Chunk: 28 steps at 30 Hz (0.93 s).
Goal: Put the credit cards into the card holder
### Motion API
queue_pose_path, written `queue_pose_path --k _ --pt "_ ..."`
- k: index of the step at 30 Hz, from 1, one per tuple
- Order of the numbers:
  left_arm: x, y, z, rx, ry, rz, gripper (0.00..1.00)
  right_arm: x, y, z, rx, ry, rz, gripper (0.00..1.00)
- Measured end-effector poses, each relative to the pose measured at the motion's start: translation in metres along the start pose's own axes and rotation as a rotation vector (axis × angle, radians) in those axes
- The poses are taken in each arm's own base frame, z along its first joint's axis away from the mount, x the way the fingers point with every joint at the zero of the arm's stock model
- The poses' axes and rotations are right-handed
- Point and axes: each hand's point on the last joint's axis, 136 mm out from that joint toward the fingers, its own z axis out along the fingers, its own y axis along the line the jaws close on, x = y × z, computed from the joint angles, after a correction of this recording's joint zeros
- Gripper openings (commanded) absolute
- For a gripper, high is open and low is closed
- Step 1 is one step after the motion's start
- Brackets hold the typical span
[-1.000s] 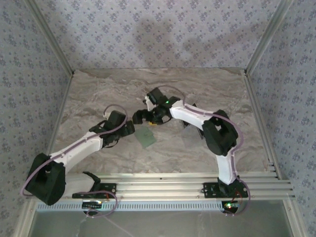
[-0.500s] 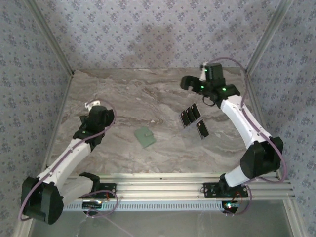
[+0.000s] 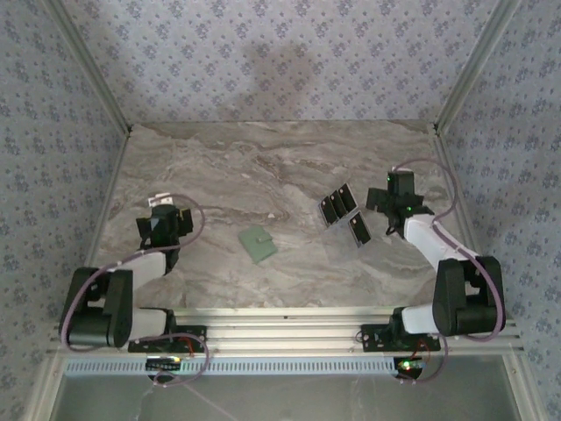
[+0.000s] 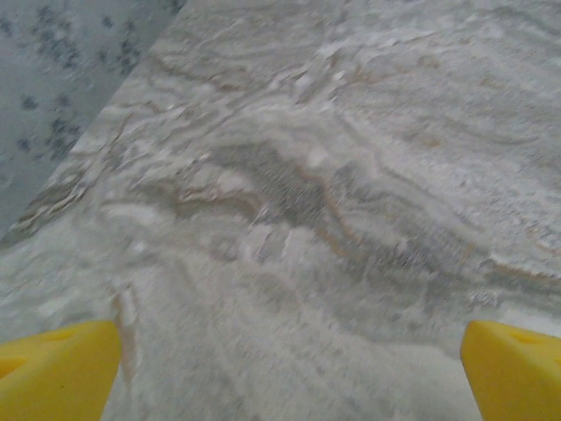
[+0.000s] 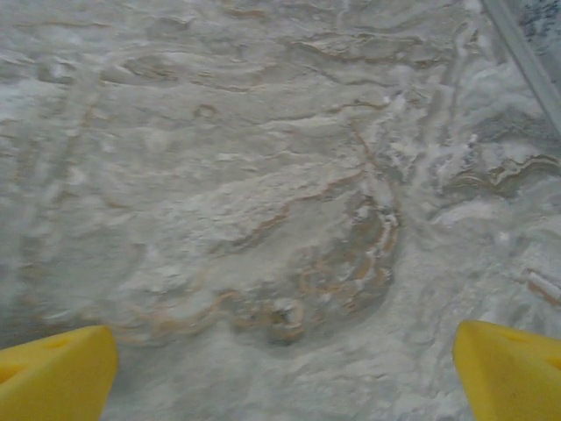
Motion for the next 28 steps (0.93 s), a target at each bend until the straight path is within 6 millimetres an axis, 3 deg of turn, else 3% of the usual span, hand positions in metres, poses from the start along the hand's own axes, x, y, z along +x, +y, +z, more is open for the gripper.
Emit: queue_pose_path --k 4,8,11,18,28 --pt "-0.002 -0.012 0.017 0.074 -0.033 0.003 1.00 0.021 -0.007 0.012 -0.010 -0.078 -0.023 1.00" --pt "0.008 -0.017 0.028 0.123 -0.013 -0.001 1.00 0.033 0.003 0.024 -0.094 -0.142 -0.039 1.00" --pt "0.002 -0.016 0.029 0.143 -0.029 -0.015 1.00 0.038 0.009 0.035 -0.140 -0.155 -0.038 1.00" --pt "-0.009 -0.022 0.029 0.179 -0.063 -0.023 1.00 0.013 0.017 0.029 -0.173 -0.268 -0.045 1.00" --pt "-0.011 -0.023 0.029 0.186 -0.067 -0.025 1.00 0.010 0.017 0.028 -0.186 -0.281 -0.046 1.00"
